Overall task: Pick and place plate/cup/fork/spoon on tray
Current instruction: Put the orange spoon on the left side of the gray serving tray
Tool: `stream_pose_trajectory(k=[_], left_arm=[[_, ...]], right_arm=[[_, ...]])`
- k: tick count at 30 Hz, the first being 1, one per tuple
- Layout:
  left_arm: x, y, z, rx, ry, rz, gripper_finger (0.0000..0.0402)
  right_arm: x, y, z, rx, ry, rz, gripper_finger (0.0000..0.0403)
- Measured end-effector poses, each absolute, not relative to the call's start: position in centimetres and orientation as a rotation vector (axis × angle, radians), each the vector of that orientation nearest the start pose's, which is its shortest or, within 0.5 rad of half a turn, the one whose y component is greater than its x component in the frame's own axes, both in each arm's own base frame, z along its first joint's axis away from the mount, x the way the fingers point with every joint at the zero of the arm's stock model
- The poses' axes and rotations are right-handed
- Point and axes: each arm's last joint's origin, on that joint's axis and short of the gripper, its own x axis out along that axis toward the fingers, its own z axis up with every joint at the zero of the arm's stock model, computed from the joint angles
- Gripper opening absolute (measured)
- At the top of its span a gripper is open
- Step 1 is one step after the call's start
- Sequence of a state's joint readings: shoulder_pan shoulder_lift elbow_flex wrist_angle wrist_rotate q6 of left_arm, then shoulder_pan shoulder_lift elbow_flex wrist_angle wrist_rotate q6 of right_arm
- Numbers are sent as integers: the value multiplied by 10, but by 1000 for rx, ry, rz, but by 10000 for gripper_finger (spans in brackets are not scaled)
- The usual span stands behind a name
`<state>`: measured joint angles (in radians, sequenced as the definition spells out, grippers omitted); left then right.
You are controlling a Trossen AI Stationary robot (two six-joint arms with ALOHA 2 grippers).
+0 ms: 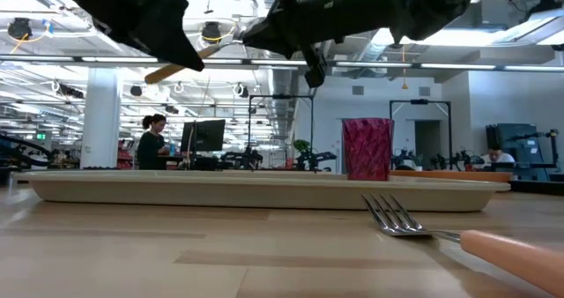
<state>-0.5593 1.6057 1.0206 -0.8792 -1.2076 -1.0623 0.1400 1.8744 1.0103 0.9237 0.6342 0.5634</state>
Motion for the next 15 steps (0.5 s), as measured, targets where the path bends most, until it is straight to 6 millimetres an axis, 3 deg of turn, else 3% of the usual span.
stream_pose_trajectory(k=[8, 15], left_arm=[[251, -116, 205, 204, 517, 900, 224], [254, -111, 205, 197, 517, 920, 168]], right_arm=[[393, 40, 213, 562, -187, -461, 6], [393, 40, 213, 560, -184, -455, 6]])
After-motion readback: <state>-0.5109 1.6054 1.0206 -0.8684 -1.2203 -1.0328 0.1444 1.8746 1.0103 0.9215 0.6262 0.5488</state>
